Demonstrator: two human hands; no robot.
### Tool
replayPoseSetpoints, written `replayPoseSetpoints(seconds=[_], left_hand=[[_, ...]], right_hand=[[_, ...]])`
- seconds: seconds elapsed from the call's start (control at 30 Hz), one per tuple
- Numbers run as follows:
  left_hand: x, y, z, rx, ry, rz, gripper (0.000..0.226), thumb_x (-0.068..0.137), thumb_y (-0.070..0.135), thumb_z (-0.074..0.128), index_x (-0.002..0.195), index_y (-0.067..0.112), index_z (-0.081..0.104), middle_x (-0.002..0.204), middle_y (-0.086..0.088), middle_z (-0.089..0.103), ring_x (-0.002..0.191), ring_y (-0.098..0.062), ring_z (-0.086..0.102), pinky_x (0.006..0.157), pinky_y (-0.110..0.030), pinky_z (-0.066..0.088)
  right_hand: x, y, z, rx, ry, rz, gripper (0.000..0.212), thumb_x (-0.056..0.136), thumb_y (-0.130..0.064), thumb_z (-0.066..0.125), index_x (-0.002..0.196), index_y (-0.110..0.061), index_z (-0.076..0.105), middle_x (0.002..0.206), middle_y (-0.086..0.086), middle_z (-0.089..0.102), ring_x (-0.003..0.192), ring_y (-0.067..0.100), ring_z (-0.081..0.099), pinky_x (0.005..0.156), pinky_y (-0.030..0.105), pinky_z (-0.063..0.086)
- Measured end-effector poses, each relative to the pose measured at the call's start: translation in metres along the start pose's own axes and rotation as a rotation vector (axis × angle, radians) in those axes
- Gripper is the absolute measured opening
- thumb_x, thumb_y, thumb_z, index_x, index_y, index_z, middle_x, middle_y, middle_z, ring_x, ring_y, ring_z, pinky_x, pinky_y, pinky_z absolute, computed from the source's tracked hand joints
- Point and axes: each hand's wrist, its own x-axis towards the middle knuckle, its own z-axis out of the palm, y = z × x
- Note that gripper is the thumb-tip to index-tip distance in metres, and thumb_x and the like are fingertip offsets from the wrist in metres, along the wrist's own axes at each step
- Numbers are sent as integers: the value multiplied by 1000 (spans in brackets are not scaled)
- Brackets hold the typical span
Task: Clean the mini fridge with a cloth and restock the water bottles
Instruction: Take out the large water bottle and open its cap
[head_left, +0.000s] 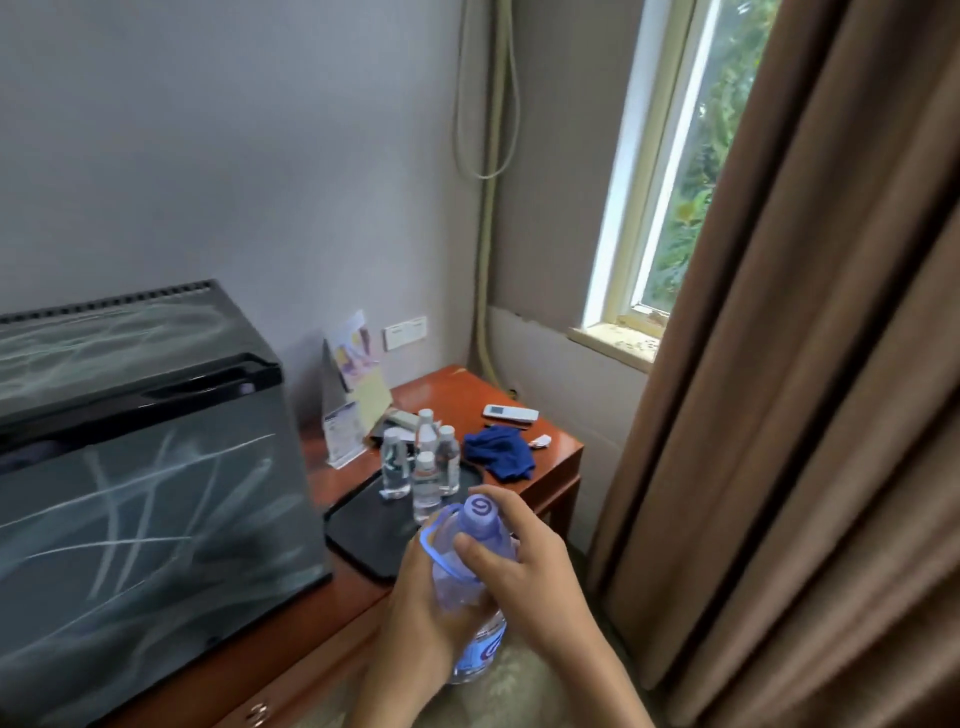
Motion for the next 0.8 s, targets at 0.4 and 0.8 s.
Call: replayPoseSetpoints(seconds=[0.4,0.8], left_hand=[[116,7,100,-48,28,-46,71,56,47,95,120,51,63,120,15,71,116,-10,67,96,-38,56],[355,-20,115,-236,109,-166,71,70,31,94,131,45,59,124,26,67,116,7,61,102,-31,49]], right_hand=[[97,106,-97,206,40,141,47,89,-52,67,134,-50,53,132,-28,62,124,-8,56,100,20,48],[356,273,-146,-440,160,285,40,95,-27,64,135,-26,60,145,-9,53,138,12,44,114,35,38]])
